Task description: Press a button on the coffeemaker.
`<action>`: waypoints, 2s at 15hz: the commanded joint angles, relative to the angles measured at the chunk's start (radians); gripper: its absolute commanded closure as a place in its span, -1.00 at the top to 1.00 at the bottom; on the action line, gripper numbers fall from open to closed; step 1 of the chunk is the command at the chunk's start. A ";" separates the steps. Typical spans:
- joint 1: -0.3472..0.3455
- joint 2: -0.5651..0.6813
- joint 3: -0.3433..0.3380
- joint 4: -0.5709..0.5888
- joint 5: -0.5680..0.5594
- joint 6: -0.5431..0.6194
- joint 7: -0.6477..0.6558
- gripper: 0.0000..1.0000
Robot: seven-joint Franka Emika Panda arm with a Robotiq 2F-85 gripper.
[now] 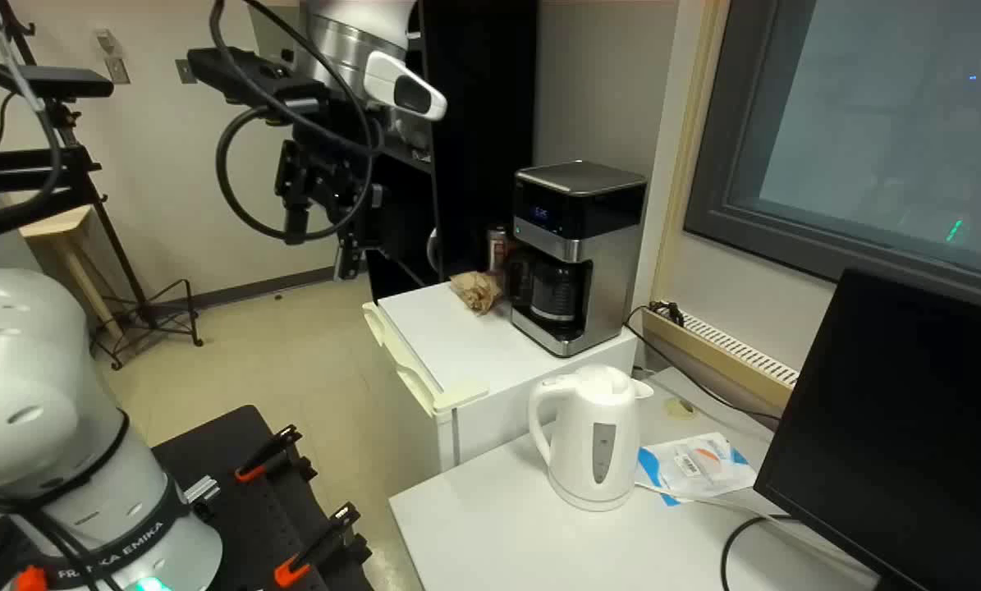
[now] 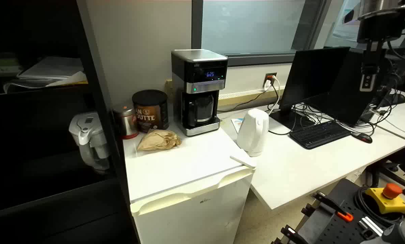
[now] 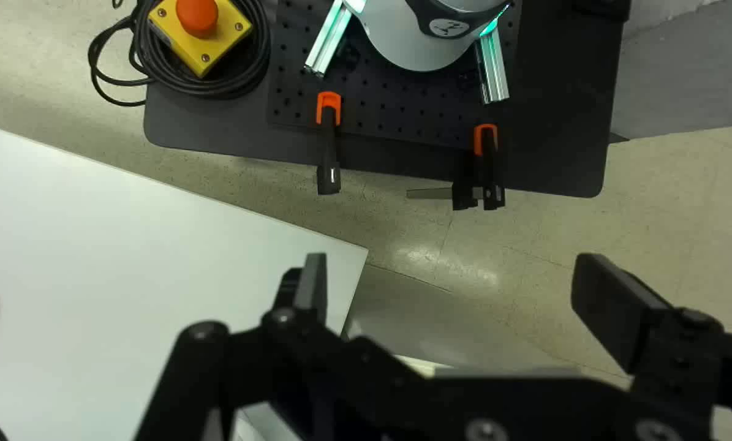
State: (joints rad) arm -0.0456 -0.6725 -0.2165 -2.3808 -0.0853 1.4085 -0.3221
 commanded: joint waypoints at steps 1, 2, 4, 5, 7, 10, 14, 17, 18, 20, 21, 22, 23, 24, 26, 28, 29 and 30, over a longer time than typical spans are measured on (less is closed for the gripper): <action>-0.004 0.001 0.003 0.001 0.002 -0.001 -0.002 1.00; -0.004 0.001 0.003 0.001 0.002 -0.001 -0.002 1.00; -0.004 0.001 0.003 0.001 0.002 -0.001 -0.002 1.00; -0.004 0.001 0.003 0.001 0.002 -0.001 -0.002 1.00; -0.004 0.001 0.003 0.001 0.002 -0.001 -0.002 1.00; 0.002 0.017 0.011 0.004 -0.007 0.017 -0.002 1.00; 0.023 0.048 0.035 0.003 -0.018 0.106 -0.015 1.00; 0.046 0.078 0.071 -0.008 -0.036 0.217 -0.017 1.00; 0.052 0.083 0.084 -0.017 -0.049 0.258 -0.017 1.00; 0.067 0.100 0.111 -0.033 -0.080 0.344 -0.017 1.00; 0.073 0.108 0.127 -0.045 -0.097 0.397 -0.011 1.00; 0.079 0.117 0.139 -0.057 -0.114 0.447 -0.008 1.00; 0.085 0.126 0.154 -0.070 -0.132 0.501 -0.004 1.00; 0.088 0.137 0.167 -0.083 -0.150 0.560 0.005 1.00; 0.096 0.161 0.192 -0.108 -0.180 0.679 0.016 1.00; 0.090 0.192 0.224 -0.125 -0.228 0.794 0.047 1.00; 0.080 0.208 0.245 -0.135 -0.269 0.852 0.075 1.00; 0.068 0.224 0.264 -0.137 -0.312 0.899 0.104 1.00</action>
State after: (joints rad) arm 0.0432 -0.4898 0.0012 -2.5036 -0.2994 2.1824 -0.2879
